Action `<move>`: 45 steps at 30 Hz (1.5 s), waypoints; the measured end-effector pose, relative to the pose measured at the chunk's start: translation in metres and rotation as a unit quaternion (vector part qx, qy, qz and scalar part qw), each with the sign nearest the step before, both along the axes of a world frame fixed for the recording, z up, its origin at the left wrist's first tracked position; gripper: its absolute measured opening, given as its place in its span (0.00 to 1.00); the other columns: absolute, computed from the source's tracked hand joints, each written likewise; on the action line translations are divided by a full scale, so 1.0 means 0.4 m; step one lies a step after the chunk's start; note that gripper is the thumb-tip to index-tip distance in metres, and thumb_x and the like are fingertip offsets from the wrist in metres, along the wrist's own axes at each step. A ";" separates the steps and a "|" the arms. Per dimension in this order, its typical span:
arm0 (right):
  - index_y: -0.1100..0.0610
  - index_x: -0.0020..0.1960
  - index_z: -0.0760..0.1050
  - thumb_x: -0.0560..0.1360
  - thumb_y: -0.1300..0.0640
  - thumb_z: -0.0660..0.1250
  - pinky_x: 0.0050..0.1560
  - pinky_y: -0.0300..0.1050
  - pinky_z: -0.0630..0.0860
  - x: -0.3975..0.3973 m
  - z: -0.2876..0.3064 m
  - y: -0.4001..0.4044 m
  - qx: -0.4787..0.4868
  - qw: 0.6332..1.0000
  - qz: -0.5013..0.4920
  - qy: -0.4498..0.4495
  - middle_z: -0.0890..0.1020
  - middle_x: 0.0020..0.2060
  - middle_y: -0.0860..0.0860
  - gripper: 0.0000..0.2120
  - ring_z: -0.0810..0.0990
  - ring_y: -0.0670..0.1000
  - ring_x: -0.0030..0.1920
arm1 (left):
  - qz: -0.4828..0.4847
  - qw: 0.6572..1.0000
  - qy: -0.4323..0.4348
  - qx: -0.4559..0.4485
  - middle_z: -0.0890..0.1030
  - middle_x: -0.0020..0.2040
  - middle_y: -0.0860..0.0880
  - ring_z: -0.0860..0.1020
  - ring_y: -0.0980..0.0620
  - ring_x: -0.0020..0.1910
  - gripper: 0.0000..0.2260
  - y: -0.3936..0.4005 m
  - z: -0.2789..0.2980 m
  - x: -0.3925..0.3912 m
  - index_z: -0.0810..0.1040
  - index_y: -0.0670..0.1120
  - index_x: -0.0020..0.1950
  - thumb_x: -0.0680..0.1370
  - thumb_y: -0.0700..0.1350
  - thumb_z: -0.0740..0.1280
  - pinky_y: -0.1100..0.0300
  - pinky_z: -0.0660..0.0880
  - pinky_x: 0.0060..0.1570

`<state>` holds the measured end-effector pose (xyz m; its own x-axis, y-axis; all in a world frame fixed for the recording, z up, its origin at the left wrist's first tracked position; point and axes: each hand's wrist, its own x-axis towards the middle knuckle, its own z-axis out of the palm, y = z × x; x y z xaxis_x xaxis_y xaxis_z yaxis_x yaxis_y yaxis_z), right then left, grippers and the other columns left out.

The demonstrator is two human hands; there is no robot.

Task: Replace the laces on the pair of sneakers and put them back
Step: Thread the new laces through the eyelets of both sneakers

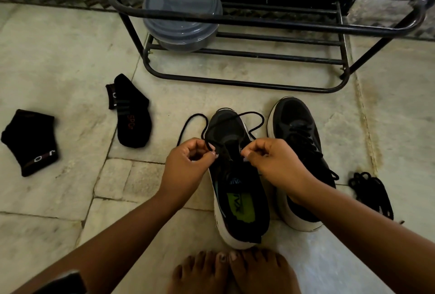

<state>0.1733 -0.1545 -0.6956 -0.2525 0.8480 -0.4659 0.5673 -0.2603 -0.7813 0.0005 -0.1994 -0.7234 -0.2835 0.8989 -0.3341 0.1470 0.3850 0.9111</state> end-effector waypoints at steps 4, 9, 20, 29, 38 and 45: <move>0.54 0.48 0.78 0.76 0.56 0.66 0.40 0.38 0.77 -0.006 -0.002 -0.005 0.035 0.998 0.033 -0.027 0.81 0.40 0.54 0.03 0.80 0.52 0.41 | -0.009 1.000 -0.007 -0.008 0.83 0.37 0.51 0.80 0.57 0.36 0.02 0.012 -0.017 0.002 0.82 0.47 0.43 0.74 0.40 0.71 0.67 0.75 0.37; 0.50 0.54 0.73 0.77 0.54 0.65 0.41 0.39 0.74 -0.013 -0.012 -0.013 0.098 0.991 0.066 -0.060 0.77 0.38 0.49 0.07 0.76 0.46 0.38 | -0.030 0.999 0.021 -0.012 0.84 0.40 0.50 0.82 0.53 0.41 0.02 0.017 -0.033 0.001 0.82 0.47 0.43 0.74 0.42 0.70 0.64 0.79 0.43; 0.50 0.65 0.71 0.78 0.52 0.61 0.49 0.37 0.68 -0.052 -0.031 -0.025 0.179 0.955 0.146 -0.187 0.67 0.55 0.48 0.16 0.69 0.49 0.57 | -0.031 0.999 0.036 0.003 0.83 0.39 0.48 0.81 0.55 0.39 0.03 0.016 -0.038 0.013 0.81 0.44 0.41 0.75 0.41 0.70 0.65 0.78 0.43; 0.50 0.54 0.80 0.74 0.57 0.68 0.49 0.33 0.66 -0.069 -0.076 -0.008 0.133 0.982 0.047 -0.124 0.67 0.48 0.46 0.09 0.67 0.46 0.54 | -0.046 0.999 0.002 -0.002 0.82 0.44 0.42 0.81 0.45 0.45 0.04 0.009 -0.053 0.009 0.79 0.43 0.40 0.75 0.39 0.69 0.50 0.79 0.49; 0.50 0.43 0.81 0.74 0.57 0.70 0.40 0.33 0.66 -0.062 -0.089 0.006 0.129 0.990 0.014 -0.056 0.67 0.40 0.43 0.03 0.70 0.45 0.46 | -0.087 0.995 -0.037 -0.028 0.80 0.44 0.49 0.78 0.55 0.42 0.10 -0.004 -0.028 0.000 0.78 0.49 0.51 0.72 0.46 0.73 0.63 0.77 0.43; 0.51 0.45 0.80 0.74 0.56 0.68 0.45 0.40 0.71 -0.054 -0.099 -0.001 0.181 0.979 0.054 -0.082 0.68 0.43 0.45 0.02 0.70 0.46 0.47 | -0.091 0.994 -0.024 -0.053 0.77 0.49 0.50 0.77 0.54 0.45 0.23 -0.005 0.000 0.006 0.71 0.51 0.61 0.70 0.45 0.75 0.57 0.78 0.49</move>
<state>0.1518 -0.1547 -0.7354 -0.2962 0.9376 -0.1824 0.7024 0.0844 -0.7068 0.0031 -0.2014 -0.7235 -0.1000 0.8928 -0.4391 0.1803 0.4503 0.8745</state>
